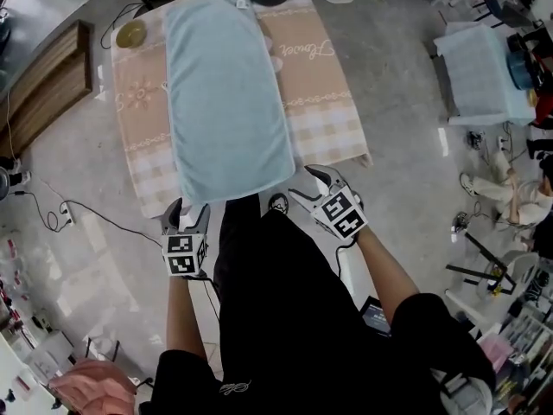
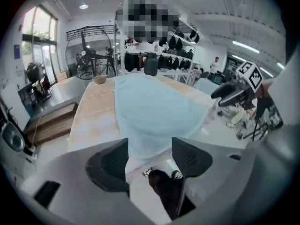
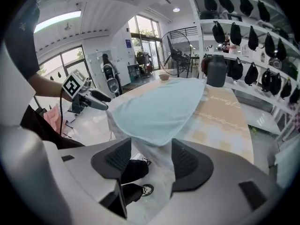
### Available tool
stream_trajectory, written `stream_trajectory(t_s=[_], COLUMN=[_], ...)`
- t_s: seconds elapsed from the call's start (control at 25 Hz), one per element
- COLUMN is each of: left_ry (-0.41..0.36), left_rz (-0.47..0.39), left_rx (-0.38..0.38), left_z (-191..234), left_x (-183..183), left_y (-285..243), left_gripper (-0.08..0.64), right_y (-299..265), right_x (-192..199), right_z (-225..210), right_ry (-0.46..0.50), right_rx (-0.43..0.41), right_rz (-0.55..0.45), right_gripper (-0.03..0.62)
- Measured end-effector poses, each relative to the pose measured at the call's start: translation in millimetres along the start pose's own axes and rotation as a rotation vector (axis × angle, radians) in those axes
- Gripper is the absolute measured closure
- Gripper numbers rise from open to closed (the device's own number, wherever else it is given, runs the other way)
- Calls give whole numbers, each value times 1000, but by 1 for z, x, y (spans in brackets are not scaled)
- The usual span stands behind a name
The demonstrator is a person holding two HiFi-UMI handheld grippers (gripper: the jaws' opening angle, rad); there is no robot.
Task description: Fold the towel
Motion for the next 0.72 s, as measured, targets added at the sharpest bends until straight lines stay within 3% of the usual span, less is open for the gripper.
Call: stream_trajectory(t_s=[0.12, 0.24, 0.32, 0.72], left_ry=[-238, -572, -696, -724], left_rz=[48, 130, 152, 175], left_rx=[36, 61, 61, 115], left_z=[-10, -23, -24, -23], left_x=[13, 32, 33, 27], left_y=[-13, -23, -30, -47], left_gripper=[285, 285, 285, 285], right_y=[-10, -17, -20, -42], right_x=[0, 1, 0, 9], right_z=[-4, -3, -4, 6], right_ry=[51, 136, 210, 450], right_rx=[14, 10, 11, -68], right_rz=[8, 47, 72, 204], right_gripper=[426, 431, 428, 391])
Point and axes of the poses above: the fingertips, and each gripper's own axes: y backward along the fingers, z to its left, x out of its underside, the point moved 1 cm from there along y, backward along the fingers, and after that the axes turned 5 degrees about -x, right-handed, at the moved point
